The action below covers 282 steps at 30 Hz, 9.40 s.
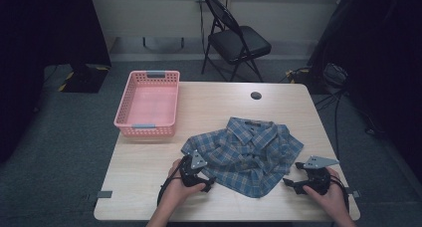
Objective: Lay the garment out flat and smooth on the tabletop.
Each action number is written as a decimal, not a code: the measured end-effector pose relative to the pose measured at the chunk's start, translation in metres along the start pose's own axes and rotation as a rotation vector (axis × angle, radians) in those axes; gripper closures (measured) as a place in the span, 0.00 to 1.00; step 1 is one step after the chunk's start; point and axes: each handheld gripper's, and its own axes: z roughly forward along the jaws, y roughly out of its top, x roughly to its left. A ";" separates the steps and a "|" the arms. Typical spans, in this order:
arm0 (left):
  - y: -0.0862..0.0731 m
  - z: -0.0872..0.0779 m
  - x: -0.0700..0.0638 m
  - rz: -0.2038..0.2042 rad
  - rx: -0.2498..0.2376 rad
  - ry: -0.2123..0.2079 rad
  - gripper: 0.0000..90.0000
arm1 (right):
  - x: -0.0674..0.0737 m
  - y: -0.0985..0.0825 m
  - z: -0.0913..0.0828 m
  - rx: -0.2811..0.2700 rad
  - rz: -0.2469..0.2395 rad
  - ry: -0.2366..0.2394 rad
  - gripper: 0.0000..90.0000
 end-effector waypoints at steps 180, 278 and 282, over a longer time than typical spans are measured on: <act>0.029 0.032 0.009 0.001 -0.003 -0.006 0.17 | -0.003 0.043 0.042 -0.028 -0.027 0.027 0.37; 0.030 0.033 0.009 -0.003 -0.003 -0.005 0.17 | -0.184 0.133 -0.048 -0.228 0.211 -0.343 0.94; 0.030 0.033 0.009 -0.005 -0.004 -0.005 0.17 | -0.201 0.123 -0.061 -0.259 0.280 -0.417 0.69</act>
